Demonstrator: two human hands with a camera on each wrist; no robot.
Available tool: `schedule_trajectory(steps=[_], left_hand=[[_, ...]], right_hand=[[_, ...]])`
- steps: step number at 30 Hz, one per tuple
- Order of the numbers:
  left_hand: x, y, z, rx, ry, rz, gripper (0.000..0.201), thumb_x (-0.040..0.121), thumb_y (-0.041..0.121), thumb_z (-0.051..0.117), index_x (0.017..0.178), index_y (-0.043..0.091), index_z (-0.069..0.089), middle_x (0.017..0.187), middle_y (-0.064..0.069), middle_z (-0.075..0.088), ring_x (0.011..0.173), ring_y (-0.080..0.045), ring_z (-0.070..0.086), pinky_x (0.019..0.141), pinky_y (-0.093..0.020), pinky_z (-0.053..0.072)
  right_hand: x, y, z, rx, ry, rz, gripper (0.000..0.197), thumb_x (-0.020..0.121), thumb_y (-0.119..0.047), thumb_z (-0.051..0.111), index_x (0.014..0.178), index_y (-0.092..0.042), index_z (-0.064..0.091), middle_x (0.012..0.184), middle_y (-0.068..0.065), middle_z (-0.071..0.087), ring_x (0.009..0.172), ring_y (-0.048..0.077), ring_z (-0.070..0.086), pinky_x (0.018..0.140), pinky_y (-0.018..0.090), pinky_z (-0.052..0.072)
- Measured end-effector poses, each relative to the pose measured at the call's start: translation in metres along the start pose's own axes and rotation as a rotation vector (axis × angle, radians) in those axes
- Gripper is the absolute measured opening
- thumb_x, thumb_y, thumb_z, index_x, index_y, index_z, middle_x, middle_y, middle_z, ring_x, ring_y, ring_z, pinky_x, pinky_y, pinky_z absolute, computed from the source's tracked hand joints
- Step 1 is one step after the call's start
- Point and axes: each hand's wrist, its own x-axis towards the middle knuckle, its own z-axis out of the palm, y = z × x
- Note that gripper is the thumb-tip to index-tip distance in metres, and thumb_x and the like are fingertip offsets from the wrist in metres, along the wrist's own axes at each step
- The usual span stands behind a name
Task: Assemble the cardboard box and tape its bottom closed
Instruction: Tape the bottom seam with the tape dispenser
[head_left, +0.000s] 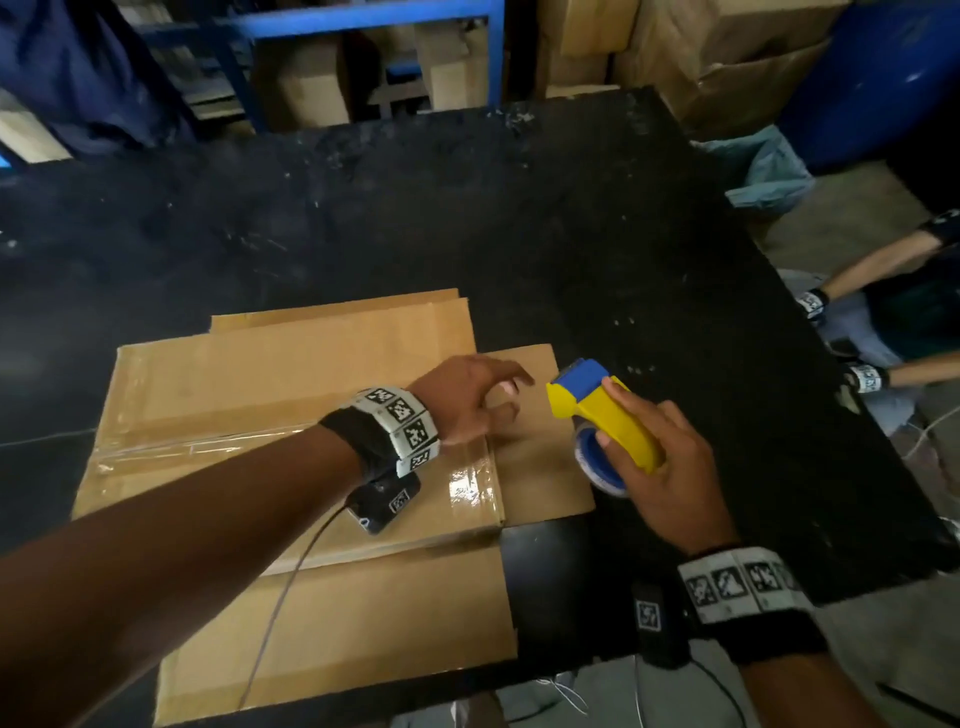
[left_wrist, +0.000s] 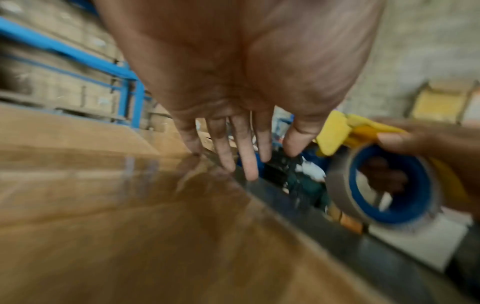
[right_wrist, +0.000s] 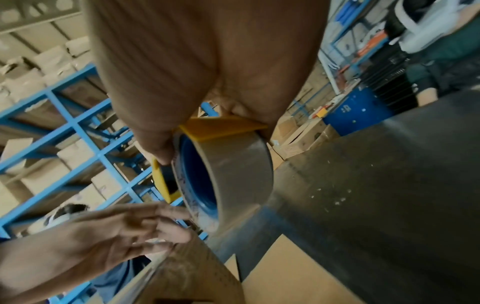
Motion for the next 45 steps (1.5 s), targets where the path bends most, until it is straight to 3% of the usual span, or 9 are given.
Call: schedule_trajectory(steps=[3, 6, 9, 14, 18, 22, 27, 33, 45], left_hand=[[-0.001, 0.006, -0.008, -0.469, 0.131, -0.093, 0.038, 0.087, 0.035, 0.059, 0.122, 0.024, 0.067, 0.109, -0.001, 0.076, 0.100, -0.017, 0.073, 0.098, -0.040, 0.054], [0.000, 0.018, -0.015, -0.830, 0.089, -0.157, 0.023, 0.098, 0.013, 0.058, 0.119, 0.020, 0.065, 0.097, -0.005, 0.077, 0.090, -0.015, 0.075, 0.088, -0.034, 0.057], [-0.004, 0.025, -0.018, -0.948, 0.030, -0.173, 0.025, 0.102, 0.007, 0.053, 0.122, 0.018, 0.065, 0.093, -0.002, 0.076, 0.083, -0.011, 0.073, 0.075, -0.025, 0.057], [-0.024, 0.021, -0.023, -1.047, -0.010, -0.144, 0.034, 0.088, 0.019, 0.067, 0.122, 0.019, 0.067, 0.102, -0.010, 0.074, 0.090, -0.014, 0.071, 0.081, -0.028, 0.057], [-0.044, 0.012, -0.029, -1.052, -0.006, -0.113, 0.036, 0.094, 0.000, 0.063, 0.127, 0.014, 0.063, 0.097, -0.009, 0.079, 0.093, -0.018, 0.074, 0.091, -0.040, 0.056], [-0.064, 0.010, -0.041, -1.075, -0.007, -0.178, 0.034, 0.098, 0.000, 0.057, 0.129, 0.011, 0.063, 0.065, 0.003, 0.065, 0.065, -0.007, 0.064, 0.078, -0.029, 0.055], [-0.080, 0.003, -0.058, -1.119, -0.001, -0.237, 0.029, 0.099, 0.018, 0.061, 0.127, 0.012, 0.067, 0.097, -0.009, 0.070, 0.077, -0.012, 0.068, 0.070, -0.024, 0.057], [-0.094, -0.010, -0.074, -0.995, -0.006, -0.163, 0.030, 0.093, -0.002, 0.066, 0.119, 0.014, 0.067, 0.094, -0.015, 0.077, 0.088, -0.022, 0.072, 0.085, -0.035, 0.060], [-0.035, -0.029, -0.128, -0.595, -0.013, -0.128, 0.039, 0.083, 0.003, 0.078, 0.115, 0.022, 0.067, 0.092, -0.013, 0.079, 0.083, -0.022, 0.074, 0.081, -0.034, 0.061]], right_hand=[[-0.024, -0.022, 0.010, 0.045, 0.120, 0.022, 0.062, 0.085, -0.022, 0.075, 0.141, -0.034, 0.052, 0.103, -0.002, 0.051, 0.094, 0.001, 0.056, 0.077, 0.006, 0.043], [-0.039, -0.036, 0.023, 0.068, 0.205, -0.003, 0.063, 0.084, -0.018, 0.076, 0.142, -0.029, 0.054, 0.101, -0.003, 0.049, 0.091, 0.005, 0.057, 0.074, 0.011, 0.046], [-0.048, -0.046, 0.035, 0.078, 0.261, -0.037, 0.062, 0.084, -0.019, 0.077, 0.142, -0.027, 0.054, 0.099, -0.001, 0.048, 0.085, 0.012, 0.058, 0.069, 0.023, 0.049], [-0.063, -0.066, 0.050, 0.073, 0.350, -0.047, 0.058, 0.086, -0.034, 0.070, 0.141, -0.028, 0.055, 0.099, -0.003, 0.048, 0.082, 0.011, 0.057, 0.065, 0.025, 0.049], [-0.076, -0.090, 0.062, 0.080, 0.384, -0.087, 0.058, 0.087, -0.039, 0.066, 0.143, -0.033, 0.051, 0.100, -0.005, 0.046, 0.084, 0.008, 0.056, 0.066, 0.020, 0.048], [-0.084, -0.115, 0.076, 0.076, 0.406, -0.091, 0.059, 0.087, -0.044, 0.065, 0.143, -0.039, 0.047, 0.099, -0.007, 0.045, 0.081, 0.010, 0.055, 0.063, 0.024, 0.048], [-0.086, -0.138, 0.088, 0.036, 0.420, -0.113, 0.057, 0.091, -0.057, 0.058, 0.144, -0.038, 0.047, 0.100, -0.008, 0.044, 0.080, 0.009, 0.053, 0.063, 0.023, 0.047], [-0.085, -0.158, 0.102, 0.013, 0.421, -0.103, 0.058, 0.087, -0.043, 0.070, 0.141, -0.027, 0.055, 0.097, -0.004, 0.045, 0.080, 0.010, 0.052, 0.065, 0.022, 0.048], [-0.066, -0.192, 0.119, -0.089, 0.433, 0.045, 0.063, 0.084, -0.043, 0.073, 0.143, -0.036, 0.051, 0.097, -0.005, 0.043, 0.079, 0.009, 0.051, 0.069, 0.016, 0.043]])
